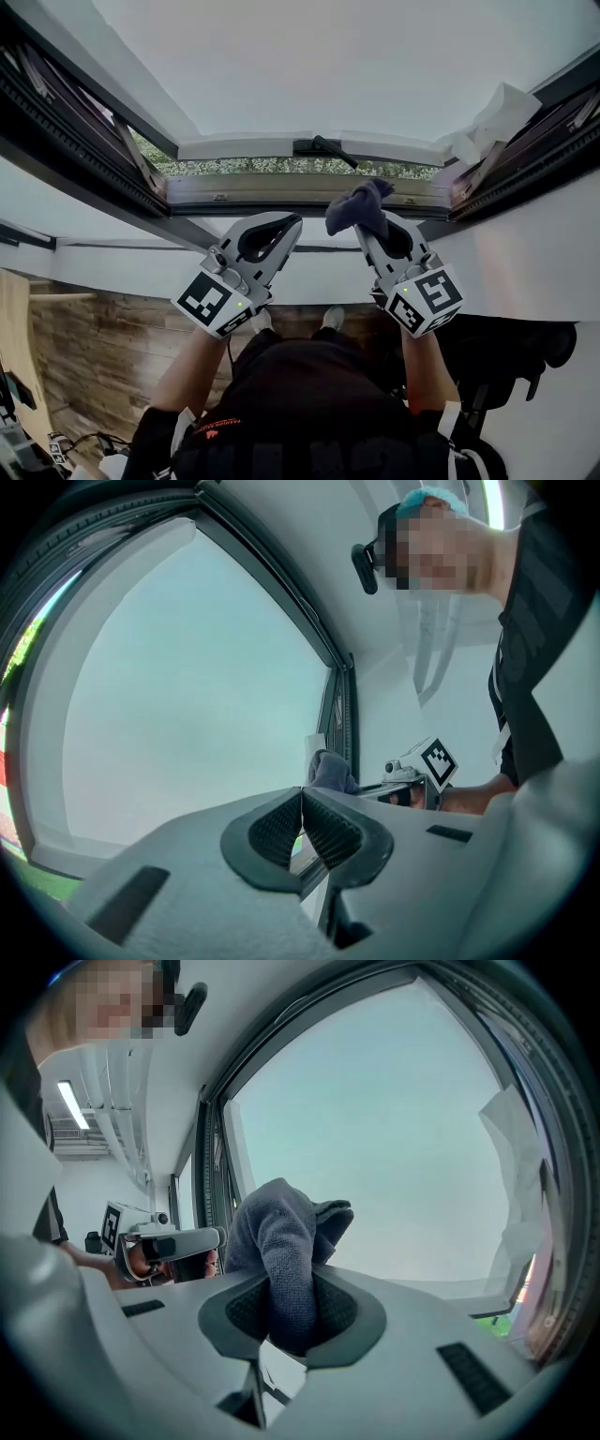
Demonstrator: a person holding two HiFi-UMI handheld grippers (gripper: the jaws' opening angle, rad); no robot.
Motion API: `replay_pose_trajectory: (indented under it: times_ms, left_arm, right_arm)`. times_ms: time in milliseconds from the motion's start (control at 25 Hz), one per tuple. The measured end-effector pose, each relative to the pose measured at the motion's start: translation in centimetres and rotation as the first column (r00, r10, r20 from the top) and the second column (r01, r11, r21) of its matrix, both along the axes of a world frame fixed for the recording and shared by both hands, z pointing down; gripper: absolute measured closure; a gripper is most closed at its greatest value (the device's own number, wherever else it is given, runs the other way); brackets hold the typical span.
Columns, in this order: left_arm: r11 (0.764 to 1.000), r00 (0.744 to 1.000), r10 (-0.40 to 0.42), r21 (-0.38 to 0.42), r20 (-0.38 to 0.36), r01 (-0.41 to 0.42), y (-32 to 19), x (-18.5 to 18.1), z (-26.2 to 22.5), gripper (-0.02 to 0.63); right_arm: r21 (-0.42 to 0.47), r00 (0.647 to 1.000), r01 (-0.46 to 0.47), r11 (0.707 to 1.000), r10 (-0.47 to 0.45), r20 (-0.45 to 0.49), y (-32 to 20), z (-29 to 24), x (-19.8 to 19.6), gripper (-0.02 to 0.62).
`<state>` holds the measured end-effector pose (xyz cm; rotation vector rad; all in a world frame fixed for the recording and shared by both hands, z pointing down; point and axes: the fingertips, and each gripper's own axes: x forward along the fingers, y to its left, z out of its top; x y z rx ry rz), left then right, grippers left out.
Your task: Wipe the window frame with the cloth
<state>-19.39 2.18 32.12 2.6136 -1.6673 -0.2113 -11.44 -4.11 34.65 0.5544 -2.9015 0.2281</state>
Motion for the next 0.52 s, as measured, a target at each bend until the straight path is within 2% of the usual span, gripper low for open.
replay_pose_trajectory:
  times_ms: [520]
  left_arm:
    - [1.000,1.000,-0.018,0.000,0.009,0.018,-0.61,-0.43,0.07,0.584]
  right_arm:
    - [-0.002,1.000,0.027,1.000,-0.027,0.009,-0.43,0.27,-0.84,0.535]
